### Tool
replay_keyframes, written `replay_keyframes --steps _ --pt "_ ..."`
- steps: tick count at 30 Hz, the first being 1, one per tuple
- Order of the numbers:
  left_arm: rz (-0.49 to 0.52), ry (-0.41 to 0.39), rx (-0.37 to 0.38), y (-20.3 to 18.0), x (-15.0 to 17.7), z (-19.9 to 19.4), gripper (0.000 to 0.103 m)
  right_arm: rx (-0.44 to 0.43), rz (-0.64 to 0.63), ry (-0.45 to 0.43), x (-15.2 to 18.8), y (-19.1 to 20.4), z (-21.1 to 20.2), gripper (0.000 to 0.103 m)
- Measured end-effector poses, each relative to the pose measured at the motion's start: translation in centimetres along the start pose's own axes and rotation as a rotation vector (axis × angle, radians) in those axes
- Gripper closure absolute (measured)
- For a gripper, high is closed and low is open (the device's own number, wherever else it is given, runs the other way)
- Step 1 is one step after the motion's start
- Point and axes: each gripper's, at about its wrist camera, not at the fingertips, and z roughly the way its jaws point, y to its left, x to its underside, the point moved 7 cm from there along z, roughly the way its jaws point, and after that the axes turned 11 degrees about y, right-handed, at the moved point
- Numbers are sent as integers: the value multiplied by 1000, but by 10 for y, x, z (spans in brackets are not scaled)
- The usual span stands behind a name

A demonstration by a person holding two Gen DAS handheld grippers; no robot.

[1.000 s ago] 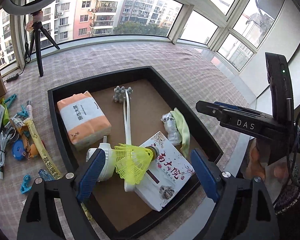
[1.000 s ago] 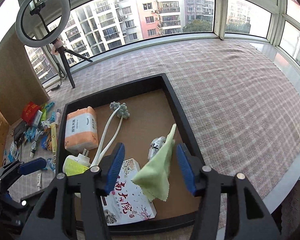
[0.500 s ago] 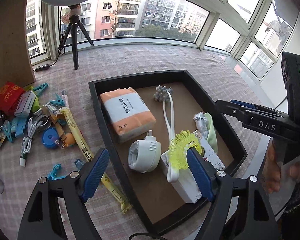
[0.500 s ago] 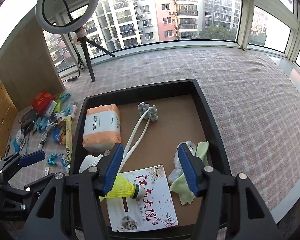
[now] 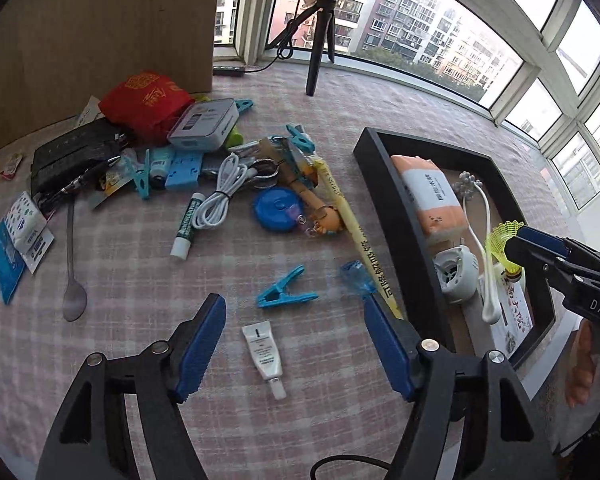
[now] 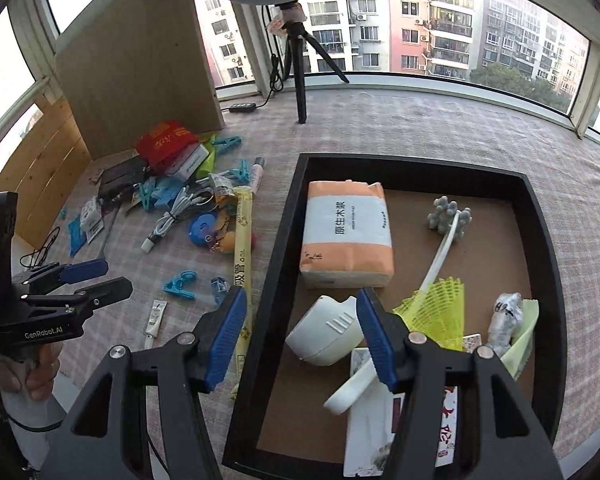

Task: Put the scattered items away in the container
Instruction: 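Drop the shuttlecock and green cloth into the tray with both grippers, then grasp the white cream tube with the left gripper while the right grasps the blue bottle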

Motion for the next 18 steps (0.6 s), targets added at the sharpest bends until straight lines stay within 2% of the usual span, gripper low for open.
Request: replay_keyframes --steps 2,6,14,18 --pt "-12 19 -6 10 9 5 38 -14 -37 23 0 20 10 50" --pt "-29 65 3 17 27 20 44 -25 -118 74 -2 55 36 62" --pt "-46 116 9 14 45 48 49 22 -217 156 -10 87 85 62" --pt "-70 123 15 17 45 55 53 26 -232 179 -13 92 99 66"
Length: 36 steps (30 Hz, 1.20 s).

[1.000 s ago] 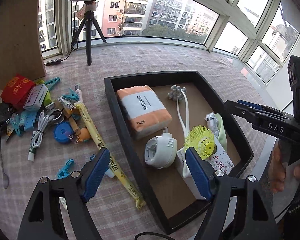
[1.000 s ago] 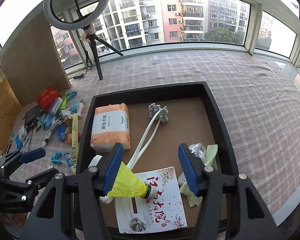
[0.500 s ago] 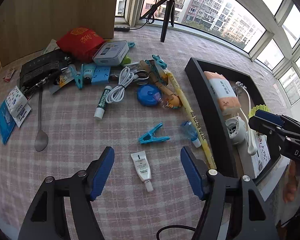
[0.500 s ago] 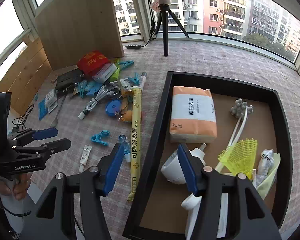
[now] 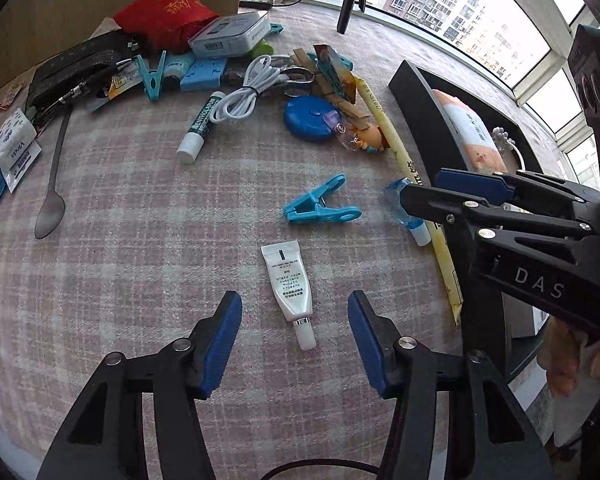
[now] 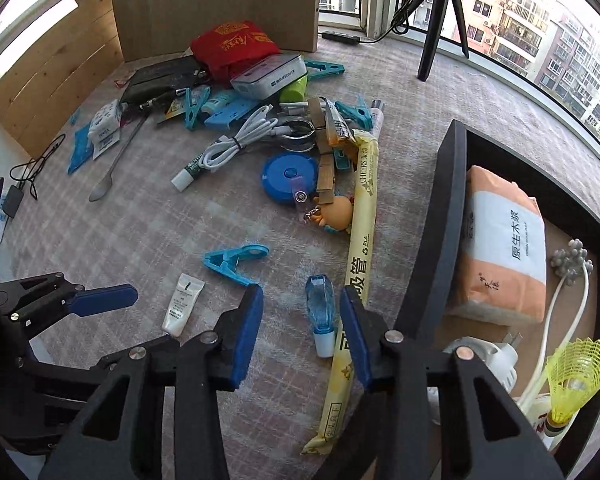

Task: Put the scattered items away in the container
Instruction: 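Grasp the white cream tube with the left gripper while the right grasps the blue bottle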

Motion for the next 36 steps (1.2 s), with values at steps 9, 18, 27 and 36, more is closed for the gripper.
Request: replay_keyframes --steps 9,18,27,36 --pt "-20 17 -5 -2 0 16 61 -66 12 45 -6 -2 20 77" --pt "-20 -4 -48 -1 -1 17 69 -43 -13 100 3 1 35 74" --pt "-31 -28 -82 1 -5 18 83 -22 -23 96 19 8 40 76" --pt "-52 -44 -69 12 -1 1 83 -88 59 17 13 -2 11 78"
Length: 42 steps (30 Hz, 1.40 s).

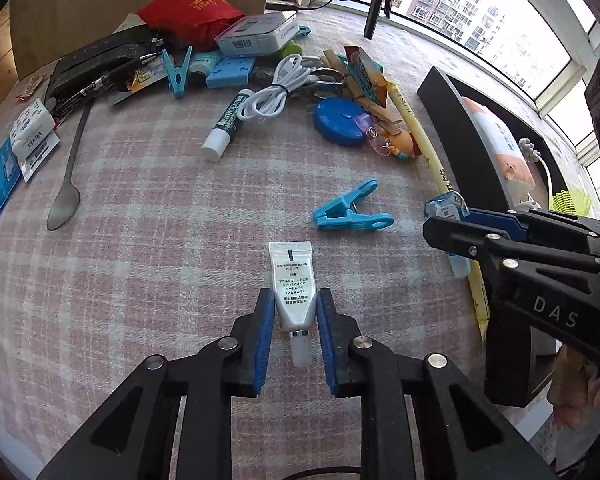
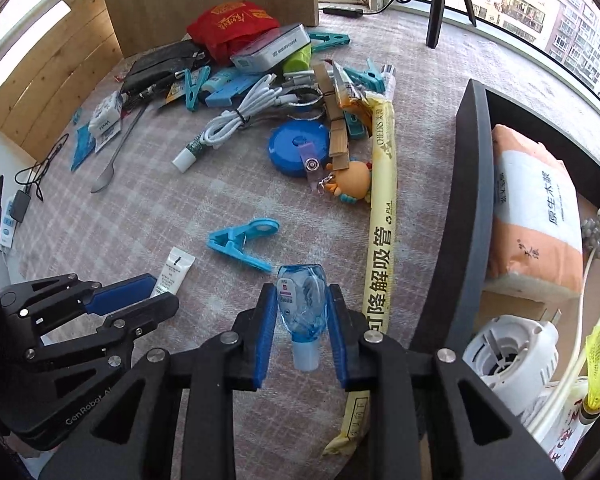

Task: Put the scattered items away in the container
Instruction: 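Grasp the white cream tube with the left gripper while the right grasps the blue bottle, then lower the cream tube and blue bottle into the black tray and open both grippers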

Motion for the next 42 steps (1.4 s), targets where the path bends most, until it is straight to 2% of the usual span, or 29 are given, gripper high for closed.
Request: replay_keyframes --steps 5,9,17,24,30,31,32,33,34,35,39,42 --pt "8 -36 17 -4 -11 -24 83 -31 50 -66 -3 -8 -30 78" --pt "45 -65 45 -23 -21 -41 83 -19 99 -114 1 -31 -57 78" --pt "198 -91 121 -106 -27 -63 83 65 251 -186 36 -108 -104 78" --pt "352 -80 171 -191 -24 -62 83 145 385 -216 80 -178 -133 78" --pt "442 -66 199 -245 -16 -61 83 187 467 -227 113 -220 -149 78" --pt "453 -58 211 -253 -14 -60 80 184 469 -234 116 -224 -151 78" --pt "459 -46 219 -259 -13 -59 72 176 468 -235 119 -227 -153 73" --pt "457 -32 220 -263 -11 -57 42 173 472 -225 122 -229 -153 55" --pt "450 -33 227 -265 -11 -57 29 174 479 -226 124 -231 -155 47" --pt "448 -51 231 -267 -10 -58 32 175 481 -243 126 -232 -158 42" --pt "460 -73 182 -264 -9 -59 42 182 459 -265 124 -228 -163 42" --pt "435 -74 168 -253 -12 -58 43 173 433 -261 118 -220 -161 42"
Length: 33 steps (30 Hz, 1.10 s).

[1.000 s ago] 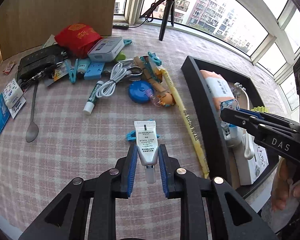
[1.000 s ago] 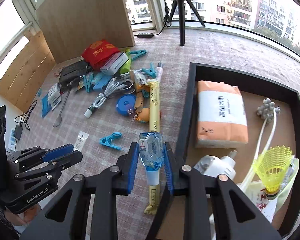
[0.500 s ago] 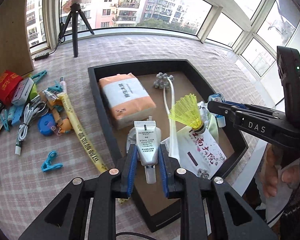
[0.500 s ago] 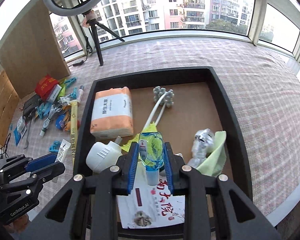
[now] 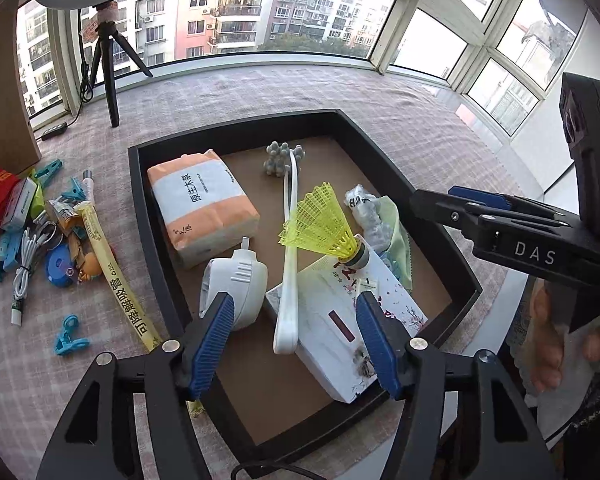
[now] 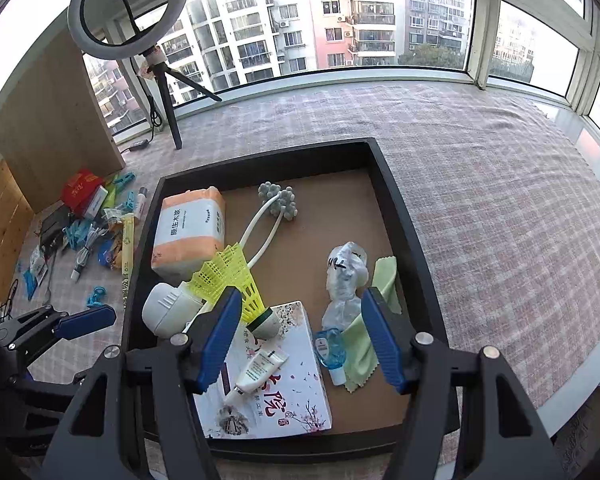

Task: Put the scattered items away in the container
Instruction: 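Lower the cream tube and blue bottle into the black tray and open both grippers, then grasp the blue clothespin with the left gripper while the right grasps the yellow straw pack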

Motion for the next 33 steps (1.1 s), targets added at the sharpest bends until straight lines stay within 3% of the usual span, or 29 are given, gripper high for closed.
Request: replay_keyframes --steps 10,21,27,33 --pt "-100 1 -37 56 21 -10 44 -51 -98 22 -4 59 12 42" --pt "-155 47 -158 148 58 -8 52 -115 -260 77 -7 170 46 42" --pt "-126 90 -213 192 68 5 53 -103 -321 150 -10 220 86 42" --pt "-67 130 -217 211 72 20 54 -53 -366 215 -4 245 120 44"
